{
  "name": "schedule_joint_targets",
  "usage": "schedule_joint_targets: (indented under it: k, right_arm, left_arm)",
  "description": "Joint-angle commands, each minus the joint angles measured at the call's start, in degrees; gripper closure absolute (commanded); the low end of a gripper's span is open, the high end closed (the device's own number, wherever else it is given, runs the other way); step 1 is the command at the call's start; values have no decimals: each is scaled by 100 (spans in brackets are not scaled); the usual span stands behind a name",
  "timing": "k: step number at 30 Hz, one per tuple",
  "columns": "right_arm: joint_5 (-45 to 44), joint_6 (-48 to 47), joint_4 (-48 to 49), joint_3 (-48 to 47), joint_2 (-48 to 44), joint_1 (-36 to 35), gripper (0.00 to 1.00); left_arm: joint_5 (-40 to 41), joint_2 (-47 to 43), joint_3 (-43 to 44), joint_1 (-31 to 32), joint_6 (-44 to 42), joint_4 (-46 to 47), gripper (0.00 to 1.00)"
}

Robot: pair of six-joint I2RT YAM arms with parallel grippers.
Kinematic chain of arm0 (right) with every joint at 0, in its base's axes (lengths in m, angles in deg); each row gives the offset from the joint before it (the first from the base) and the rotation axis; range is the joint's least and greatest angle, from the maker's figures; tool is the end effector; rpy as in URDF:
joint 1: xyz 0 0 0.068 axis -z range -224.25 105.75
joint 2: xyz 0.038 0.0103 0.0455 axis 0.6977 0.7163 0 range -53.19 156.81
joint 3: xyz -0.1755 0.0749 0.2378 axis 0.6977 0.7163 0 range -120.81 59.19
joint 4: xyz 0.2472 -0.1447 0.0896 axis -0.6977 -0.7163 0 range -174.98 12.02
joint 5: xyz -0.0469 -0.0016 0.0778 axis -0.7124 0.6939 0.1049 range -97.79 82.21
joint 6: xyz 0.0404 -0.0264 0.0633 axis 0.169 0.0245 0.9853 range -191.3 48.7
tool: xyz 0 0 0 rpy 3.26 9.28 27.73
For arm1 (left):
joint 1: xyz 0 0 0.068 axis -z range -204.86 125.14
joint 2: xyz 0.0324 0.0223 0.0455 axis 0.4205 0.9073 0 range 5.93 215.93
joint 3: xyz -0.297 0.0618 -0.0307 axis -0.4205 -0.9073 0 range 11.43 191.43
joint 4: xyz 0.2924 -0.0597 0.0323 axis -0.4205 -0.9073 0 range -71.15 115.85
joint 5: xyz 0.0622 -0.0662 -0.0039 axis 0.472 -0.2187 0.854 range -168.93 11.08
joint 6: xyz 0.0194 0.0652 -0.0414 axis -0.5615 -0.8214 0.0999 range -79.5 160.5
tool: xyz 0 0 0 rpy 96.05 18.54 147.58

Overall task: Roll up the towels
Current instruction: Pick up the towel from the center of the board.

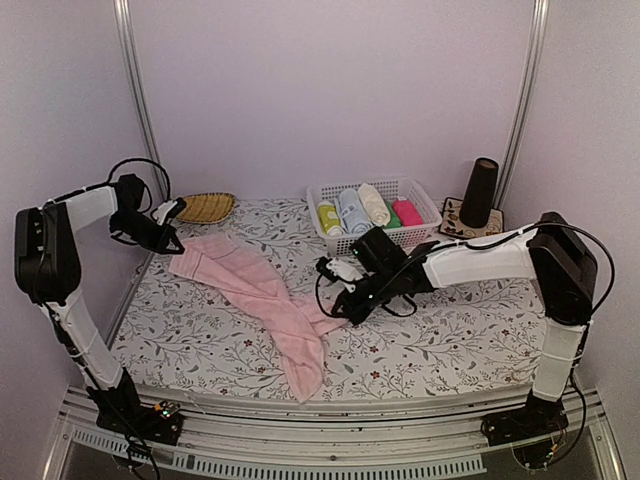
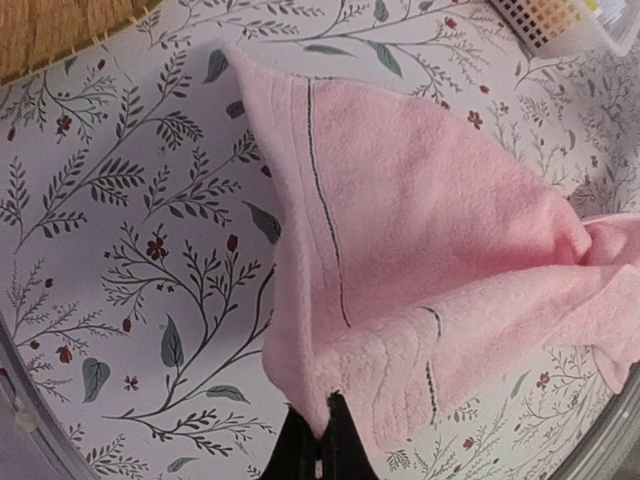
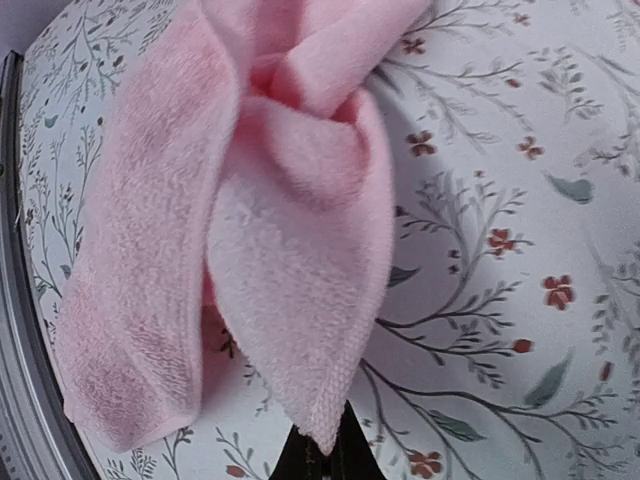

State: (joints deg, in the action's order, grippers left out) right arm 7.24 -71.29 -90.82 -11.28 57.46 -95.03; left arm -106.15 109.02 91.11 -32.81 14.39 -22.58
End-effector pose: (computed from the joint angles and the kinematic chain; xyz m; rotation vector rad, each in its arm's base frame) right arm 0.2810 0.3725 0.1409 -1.2116 2.2871 0.6790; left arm 0.4160 0.0263 0.2160 0.5217 2.6122 -0.4917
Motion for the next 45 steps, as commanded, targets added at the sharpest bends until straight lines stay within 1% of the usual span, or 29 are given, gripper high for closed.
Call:
schedule_joint_targets:
  k: [1,6,9,14,15,16,17,19,20,23,25,26,30,35,40,43,45]
  right_arm:
    - [-1178,-442,-849,-471,-874,546,97]
    - [-1464,-703,-1107,-547,-1354,677,97]
    - [-1636,-762,-1261,-591,-1577,721,97]
    - [-1618,-903,-1879,-691,-1774,726,97]
    - [-1637,-917,-1970,-664,-1795,725,97]
    - [-1661,-930,-2036,-611,-1815,725,97]
    - [-1654,-949,-2095,-548,-1831,725,97]
    - [-1647,-967,-2159,-397,-1856,715,97]
    - [-1659,-974,-2150,-302,-1869,719,97]
    - [-1835,-954,-2206,-108,-1909,705,97]
    - [-2005,-909,-2268,-38,-1966,697,97]
    - [-2095,-886,-2273,-6,-2001,700,97]
    - [-2233,-854,-2210,43,-2065,699,97]
    - [-2270,-858,-2209,8,-2002,699,96]
    - [-2206,-836,-2082,50,-2084,702,96]
    - [-2171,-821,-1985,78,-2109,688,96]
    - [-2161,-790,-1960,78,-2096,678,96]
  left_arm:
    - [-393,-192,425,-130,-136,-320,100]
    - [-467,-298,187,-174,-860,-780,100]
    - [-378,-422,-186,-225,-1106,-827,100]
    - [-401,-534,-875,-256,-1736,-1145,100]
    - [-365,-521,-1023,-252,-1859,-1188,98]
    - [-288,-517,-1146,-249,-1935,-1195,92]
    - [-225,-517,-1250,-259,-2020,-1208,88]
    - [-154,-534,-1348,-306,-2156,-1216,76]
    - [-137,-538,-1315,-348,-2152,-1214,66]
    - [-169,-462,-925,-408,-1829,-1106,27]
    - [-234,-278,-404,-392,-1487,-1011,10]
    - [-271,-147,-135,-374,-1260,-928,4]
    - [-87,492,907,-118,-280,-333,3]
    - [342,1659,1884,455,296,13,5]
    - [618,2502,2577,864,590,274,15]
    - [667,2820,2848,982,803,422,20]
    - [701,2925,2902,1025,944,571,21]
